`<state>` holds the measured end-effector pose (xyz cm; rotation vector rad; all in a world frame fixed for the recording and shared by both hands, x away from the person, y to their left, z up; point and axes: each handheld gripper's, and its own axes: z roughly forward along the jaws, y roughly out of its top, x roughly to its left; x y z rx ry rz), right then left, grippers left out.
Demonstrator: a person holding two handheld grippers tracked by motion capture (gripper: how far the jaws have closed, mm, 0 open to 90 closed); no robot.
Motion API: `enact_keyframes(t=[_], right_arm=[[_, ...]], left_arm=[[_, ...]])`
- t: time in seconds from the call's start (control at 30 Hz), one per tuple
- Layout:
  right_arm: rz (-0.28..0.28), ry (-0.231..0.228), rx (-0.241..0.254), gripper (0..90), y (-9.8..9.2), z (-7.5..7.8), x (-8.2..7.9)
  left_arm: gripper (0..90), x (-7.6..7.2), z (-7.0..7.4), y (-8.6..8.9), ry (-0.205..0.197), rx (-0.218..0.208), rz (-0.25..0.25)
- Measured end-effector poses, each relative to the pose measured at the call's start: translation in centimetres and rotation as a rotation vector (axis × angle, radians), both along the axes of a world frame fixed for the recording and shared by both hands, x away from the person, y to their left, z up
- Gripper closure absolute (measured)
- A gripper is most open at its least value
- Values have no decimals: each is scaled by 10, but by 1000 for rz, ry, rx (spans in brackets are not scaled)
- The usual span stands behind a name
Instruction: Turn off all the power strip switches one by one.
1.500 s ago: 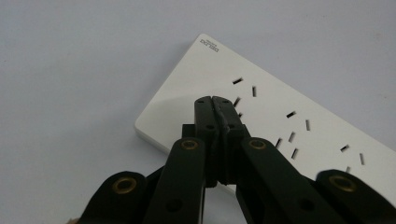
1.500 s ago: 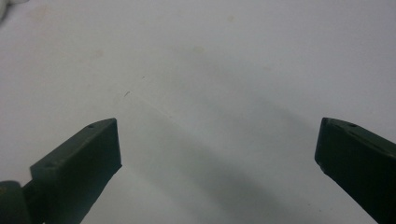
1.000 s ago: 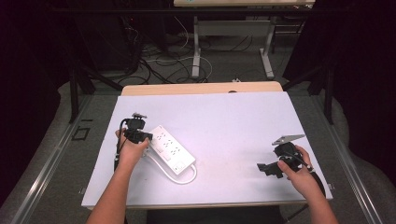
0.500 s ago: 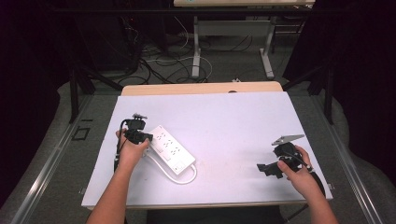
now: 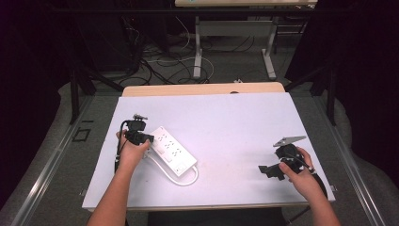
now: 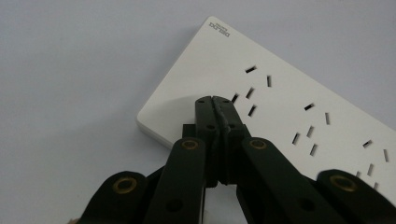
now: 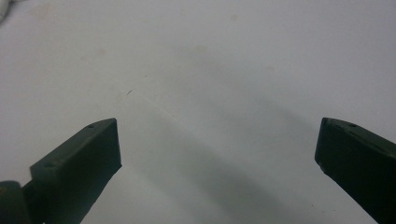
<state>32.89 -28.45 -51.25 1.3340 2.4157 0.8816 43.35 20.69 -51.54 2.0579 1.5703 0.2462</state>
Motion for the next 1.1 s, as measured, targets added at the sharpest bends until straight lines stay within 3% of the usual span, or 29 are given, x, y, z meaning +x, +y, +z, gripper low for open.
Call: enact_keyframes(t=[0.3, 0.4, 0.57, 1.1], right_arm=[[-1, -3, -2, 0, 0, -1, 0], [-2, -3, -3, 0, 0, -1, 0], [-1, -8, 3, 0, -1, 0, 1], [-2, -8, 1, 0, -2, -1, 2]], left_arm=[[900, 0, -1, -2, -3, 20, 0], [900, 0, -1, -3, -4, 66, 5], [900, 0, -2, 1, -10, 32, 15], [900, 2, -2, 2, -4, 33, 22]])
